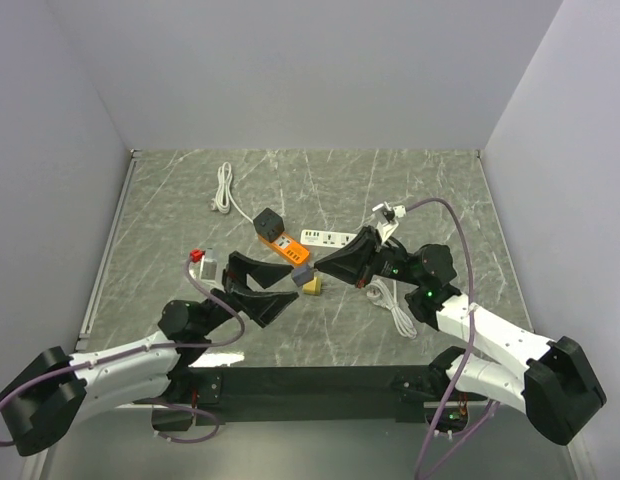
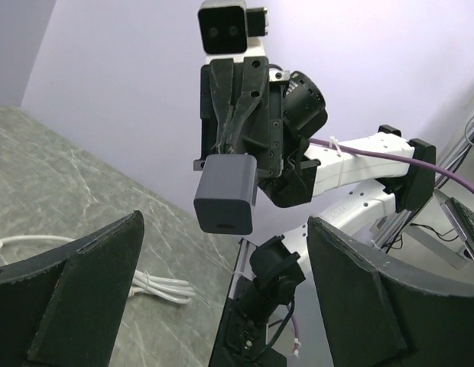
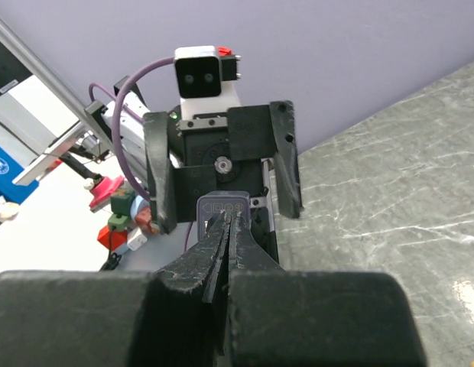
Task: Insert the plug
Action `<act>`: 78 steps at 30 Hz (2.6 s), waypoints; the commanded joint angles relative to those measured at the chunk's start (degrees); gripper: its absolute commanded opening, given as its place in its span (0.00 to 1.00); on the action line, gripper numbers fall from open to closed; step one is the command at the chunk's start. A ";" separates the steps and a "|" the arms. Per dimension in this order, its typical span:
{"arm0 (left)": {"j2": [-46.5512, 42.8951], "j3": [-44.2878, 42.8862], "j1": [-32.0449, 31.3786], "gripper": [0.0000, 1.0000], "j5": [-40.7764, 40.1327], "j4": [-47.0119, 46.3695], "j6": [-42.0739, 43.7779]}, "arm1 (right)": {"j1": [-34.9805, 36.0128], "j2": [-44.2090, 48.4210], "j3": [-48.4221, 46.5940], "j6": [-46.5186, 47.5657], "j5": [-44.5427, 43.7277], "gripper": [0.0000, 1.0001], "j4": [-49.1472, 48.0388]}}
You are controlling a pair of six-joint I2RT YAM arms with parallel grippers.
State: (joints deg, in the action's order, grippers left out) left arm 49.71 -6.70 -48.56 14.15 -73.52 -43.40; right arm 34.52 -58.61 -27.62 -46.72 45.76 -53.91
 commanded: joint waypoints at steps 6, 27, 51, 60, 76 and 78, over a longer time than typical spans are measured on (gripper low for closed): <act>5.57 -2.62 0.22 0.90 1.93 -13.32 -2.66 | 0.55 -0.10 0.46 -0.39 -0.41 0.00 -4.28; 7.68 -4.64 0.22 0.67 2.90 -15.69 -2.83 | 0.90 -1.16 1.34 1.37 -1.20 0.00 -2.95; 6.36 -3.93 0.22 0.46 2.55 -16.83 -1.95 | 0.90 -1.59 2.04 4.09 -2.96 0.00 0.74; 7.94 -5.16 0.22 0.18 1.14 -14.99 -0.90 | 0.90 -2.30 1.86 5.32 -2.87 0.00 2.58; -2.69 -9.56 1.71 0.01 -10.63 12.86 9.73 | 0.37 4.82 -3.05 18.67 -14.38 0.83 24.19; -3.39 -10.35 2.93 0.01 -11.16 16.64 9.74 | 0.11 5.34 -3.67 20.08 -17.53 0.88 26.39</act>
State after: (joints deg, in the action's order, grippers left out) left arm 46.98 -14.63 -47.03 5.50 -62.46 -35.99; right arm 34.98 -55.13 -27.73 -30.70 33.01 -31.38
